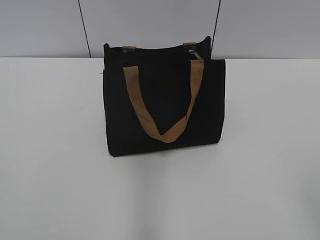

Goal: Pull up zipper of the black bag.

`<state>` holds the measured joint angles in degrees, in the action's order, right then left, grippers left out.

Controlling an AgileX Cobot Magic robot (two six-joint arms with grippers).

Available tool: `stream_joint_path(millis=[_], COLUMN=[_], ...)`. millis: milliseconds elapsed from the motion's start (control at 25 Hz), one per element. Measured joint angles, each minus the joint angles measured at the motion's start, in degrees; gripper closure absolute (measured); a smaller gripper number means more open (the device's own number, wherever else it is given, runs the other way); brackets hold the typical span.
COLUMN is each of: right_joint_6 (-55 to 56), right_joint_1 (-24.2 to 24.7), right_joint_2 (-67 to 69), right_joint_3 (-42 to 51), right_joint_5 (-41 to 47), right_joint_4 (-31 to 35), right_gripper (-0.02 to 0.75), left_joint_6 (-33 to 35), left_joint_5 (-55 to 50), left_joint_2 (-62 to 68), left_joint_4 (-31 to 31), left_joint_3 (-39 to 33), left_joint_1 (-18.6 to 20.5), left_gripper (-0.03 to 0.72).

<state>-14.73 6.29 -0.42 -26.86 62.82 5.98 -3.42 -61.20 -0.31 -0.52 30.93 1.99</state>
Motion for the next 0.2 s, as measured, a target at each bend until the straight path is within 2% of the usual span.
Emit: stream_joint_path(millis=[200], right_joint_6=[0.00], right_joint_1=[0.00], right_joint_2=[0.00], right_joint_3=[0.00], right_joint_5=[0.00], right_joint_4=[0.00], right_gripper=[0.308], left_joint_6=[0.00], left_joint_5=[0.00], left_joint_2=[0.00], left_joint_4=[0.00], left_joint_3=[0.00], left_joint_1=[0.00], left_gripper=[0.388])
